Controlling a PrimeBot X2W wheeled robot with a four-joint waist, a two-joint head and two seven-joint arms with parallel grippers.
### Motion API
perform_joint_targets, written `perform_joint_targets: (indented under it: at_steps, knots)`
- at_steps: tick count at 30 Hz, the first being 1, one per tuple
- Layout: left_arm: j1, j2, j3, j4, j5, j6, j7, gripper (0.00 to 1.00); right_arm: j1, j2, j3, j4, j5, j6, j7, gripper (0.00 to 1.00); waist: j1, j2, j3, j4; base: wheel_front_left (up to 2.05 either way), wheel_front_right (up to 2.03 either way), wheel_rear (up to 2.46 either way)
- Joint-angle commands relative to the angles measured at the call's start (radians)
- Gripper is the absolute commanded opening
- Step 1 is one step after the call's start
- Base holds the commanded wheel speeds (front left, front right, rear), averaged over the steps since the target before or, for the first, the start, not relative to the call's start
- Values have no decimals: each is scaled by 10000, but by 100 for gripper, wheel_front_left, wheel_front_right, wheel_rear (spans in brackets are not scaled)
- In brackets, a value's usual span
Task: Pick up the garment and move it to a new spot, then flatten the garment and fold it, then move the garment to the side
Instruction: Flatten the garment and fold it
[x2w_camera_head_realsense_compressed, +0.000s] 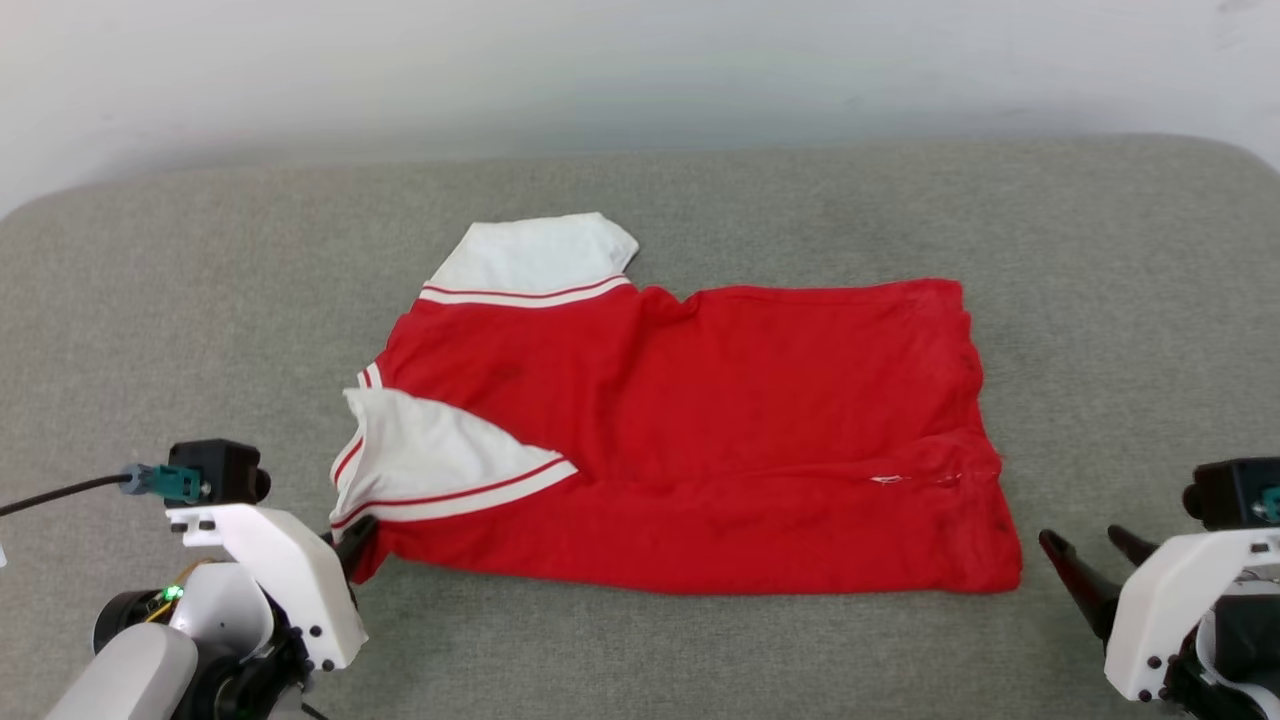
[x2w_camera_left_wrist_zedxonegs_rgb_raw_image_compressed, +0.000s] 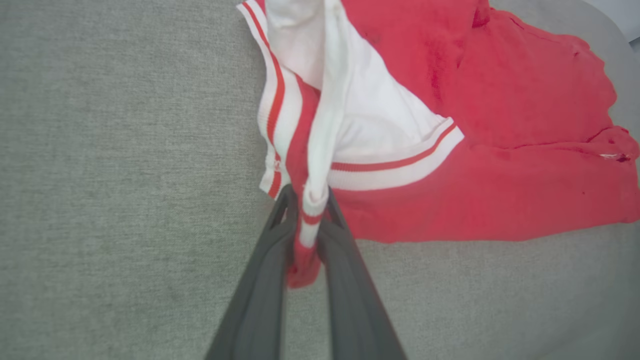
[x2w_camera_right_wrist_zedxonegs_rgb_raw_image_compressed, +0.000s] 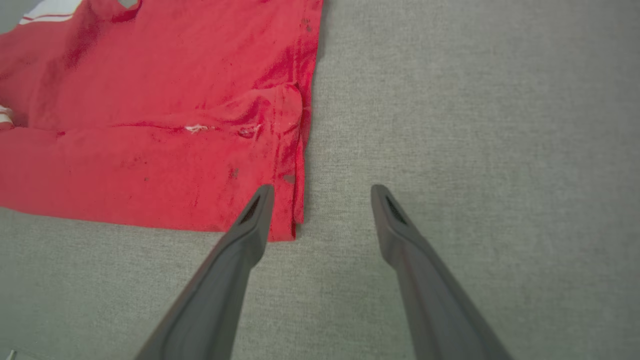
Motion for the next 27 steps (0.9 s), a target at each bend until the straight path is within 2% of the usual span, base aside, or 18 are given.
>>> perform_joint_targets:
  at_steps: [1,6,15,17,20,27]
  knots:
    - [-123,18,9,-242,98,94,-64,0,-233,-112,56,165,98,-4,532,100,0,-1,166,139,0,0,0]
    - [-394,20,-1,-1051,348,303,-130,0,-927,-150,429,778,379,-4,1795,100,0,-1,749,392,0,0,0]
    - [-688,-313,-214,-1157,376,242,-199,0,-1908,224,1402,2932,897,-2,2183,100,0,-1,1253,644,0,0,0]
    - [-687,-374,-228,-1065,339,212,-267,0,-2015,233,1609,3304,1107,-2,2270,2,0,-1,1224,648,0,0,0]
    - [-572,-415,-215,-907,309,187,-370,0,-2213,124,1816,3398,1305,1,2172,0,0,-1,1047,623,0,0,0]
    - [-68,-460,-192,-826,159,143,-556,0,-2327,-506,2146,2568,1287,-2,1767,0,0,-1,143,546,0,0,0]
